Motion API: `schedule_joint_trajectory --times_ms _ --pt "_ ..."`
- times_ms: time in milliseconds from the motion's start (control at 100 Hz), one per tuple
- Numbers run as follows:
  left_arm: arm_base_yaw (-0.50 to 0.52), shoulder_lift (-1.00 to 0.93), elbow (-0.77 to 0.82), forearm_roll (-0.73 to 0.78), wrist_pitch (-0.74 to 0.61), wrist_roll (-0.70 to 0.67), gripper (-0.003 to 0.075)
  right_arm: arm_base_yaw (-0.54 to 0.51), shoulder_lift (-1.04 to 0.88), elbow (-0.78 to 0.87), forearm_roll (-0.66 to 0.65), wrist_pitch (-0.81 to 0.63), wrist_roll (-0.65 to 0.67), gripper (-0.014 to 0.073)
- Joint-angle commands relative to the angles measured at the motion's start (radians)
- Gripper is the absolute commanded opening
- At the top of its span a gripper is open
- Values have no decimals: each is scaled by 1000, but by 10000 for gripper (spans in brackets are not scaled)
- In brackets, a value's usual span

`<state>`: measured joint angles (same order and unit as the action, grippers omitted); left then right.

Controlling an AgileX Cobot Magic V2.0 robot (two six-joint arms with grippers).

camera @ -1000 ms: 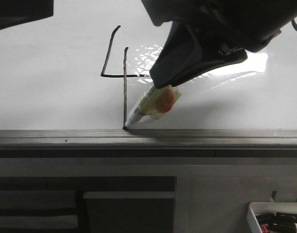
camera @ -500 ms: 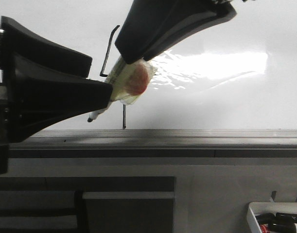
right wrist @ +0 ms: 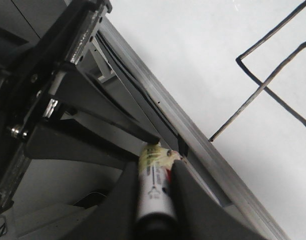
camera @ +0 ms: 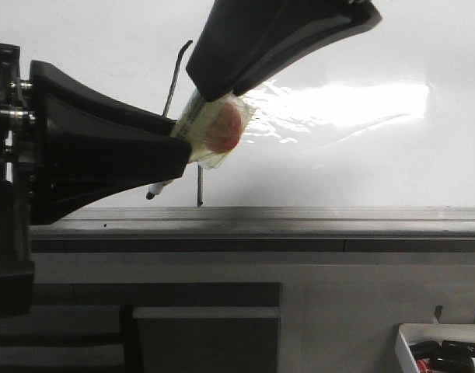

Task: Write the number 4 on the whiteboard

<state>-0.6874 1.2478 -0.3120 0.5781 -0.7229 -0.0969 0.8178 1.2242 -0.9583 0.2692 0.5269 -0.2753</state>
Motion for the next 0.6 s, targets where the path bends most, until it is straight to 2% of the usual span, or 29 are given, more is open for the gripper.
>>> schedule_joint_trajectory --times_ms 0,170,240,310,430,480,530,590 --pt "-3 -10 -29 -44 -72 -19 -20 2 -31 -34 14 -43 -11 -67" --pt "-3 -10 -29 -43 -72 -19 -20 2 -31 -34 25 -47 -11 -66" --pt "-3 -10 -29 -43 -72 -19 -20 2 -31 -34 25 -54 -11 -27" --pt "-3 -10 -29 -43 -72 -19 -20 2 -31 -34 25 -64 -11 89" --pt "-3 -10 -29 -54 -72 -21 -20 2 -33 -38 25 -124 -11 441" --pt "-3 -10 -29 -91 -72 -24 -20 -2 -33 -49 19 -165 -11 542" --pt "-3 -10 -29 -161 -72 -24 -20 -11 -43 -69 -7 -197 -11 593" --pt "-3 -10 -29 -293 -72 -24 -20 -20 -58 -96 -29 -247 -11 597"
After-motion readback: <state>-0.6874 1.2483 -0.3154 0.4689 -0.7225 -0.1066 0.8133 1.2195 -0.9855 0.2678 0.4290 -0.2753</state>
